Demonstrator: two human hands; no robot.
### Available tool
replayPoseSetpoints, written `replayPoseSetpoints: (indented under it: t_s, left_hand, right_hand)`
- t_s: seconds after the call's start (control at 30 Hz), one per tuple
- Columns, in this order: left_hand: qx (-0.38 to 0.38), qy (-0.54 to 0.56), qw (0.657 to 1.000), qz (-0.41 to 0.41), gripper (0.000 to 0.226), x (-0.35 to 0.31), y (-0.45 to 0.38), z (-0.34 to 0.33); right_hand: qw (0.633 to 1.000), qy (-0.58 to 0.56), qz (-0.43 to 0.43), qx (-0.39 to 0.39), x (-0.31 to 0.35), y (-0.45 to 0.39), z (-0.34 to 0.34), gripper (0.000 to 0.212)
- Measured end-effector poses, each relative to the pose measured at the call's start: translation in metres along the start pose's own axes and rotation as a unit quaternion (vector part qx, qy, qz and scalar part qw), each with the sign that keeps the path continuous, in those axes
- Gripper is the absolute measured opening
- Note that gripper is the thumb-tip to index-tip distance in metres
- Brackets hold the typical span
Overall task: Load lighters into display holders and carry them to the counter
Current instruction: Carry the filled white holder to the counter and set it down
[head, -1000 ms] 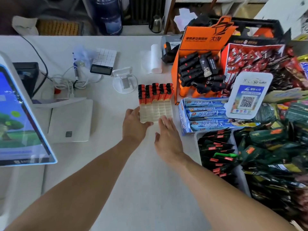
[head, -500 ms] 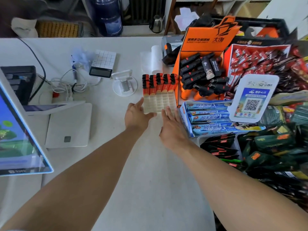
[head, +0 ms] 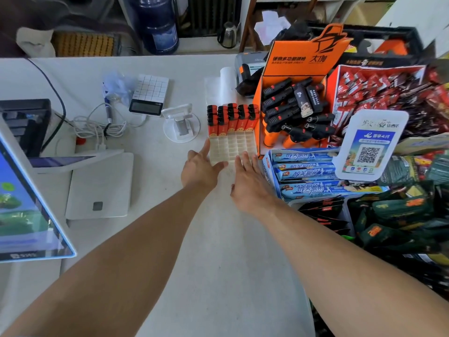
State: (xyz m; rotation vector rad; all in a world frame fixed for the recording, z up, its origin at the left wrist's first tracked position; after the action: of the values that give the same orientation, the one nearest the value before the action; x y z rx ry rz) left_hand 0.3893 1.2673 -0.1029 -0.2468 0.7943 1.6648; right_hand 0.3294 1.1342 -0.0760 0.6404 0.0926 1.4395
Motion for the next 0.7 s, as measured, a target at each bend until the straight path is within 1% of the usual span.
replayPoseSetpoints:
  t_s: [0.1,0.23,0.4,0.57,0.7]
  left_hand:
    - [0.017,-0.046,0.999,-0.002,0.080,-0.0008,-0.0059,0.0004]
    - [0.032,-0.059,0.998,0.004,0.079,0.0007,-0.0087,-0.0015]
    - [0.035,-0.056,0.998,0.007,0.078,0.0009,-0.0071,-0.0027]
    - [0.033,-0.053,0.998,0.005,0.078,0.0009,-0.0067,-0.0031]
    - [0.034,-0.059,0.998,0.004,0.078,0.0003,-0.0067,-0.0037]
  right_hand:
    - [1.000,0.011,0.001,0.011,-0.0007,-0.0032,-0.0008,0.088]
    - [0.999,0.027,-0.007,0.026,0.0012,-0.0050,0.0048,0.087]
    - [0.999,0.040,0.005,0.003,0.0007,-0.0044,0.0062,0.088]
    - [0.999,0.034,-0.002,-0.023,-0.0032,0.0013,0.0004,0.090]
    - [0.999,0.028,-0.004,-0.020,-0.0047,0.0000,-0.0006,0.088]
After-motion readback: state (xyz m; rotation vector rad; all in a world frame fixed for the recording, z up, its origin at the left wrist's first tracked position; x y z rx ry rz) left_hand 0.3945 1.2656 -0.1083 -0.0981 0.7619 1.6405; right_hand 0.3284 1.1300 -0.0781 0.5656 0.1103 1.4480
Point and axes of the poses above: each hand's wrist, its own y-axis away from the middle knuckle, its own z-axis out of the back of the hand, x = y × z, the point moved 9 cm from there along -y, towards the middle knuckle, and after that the axes turned 1 degree about -x, right-handed, at the moved point
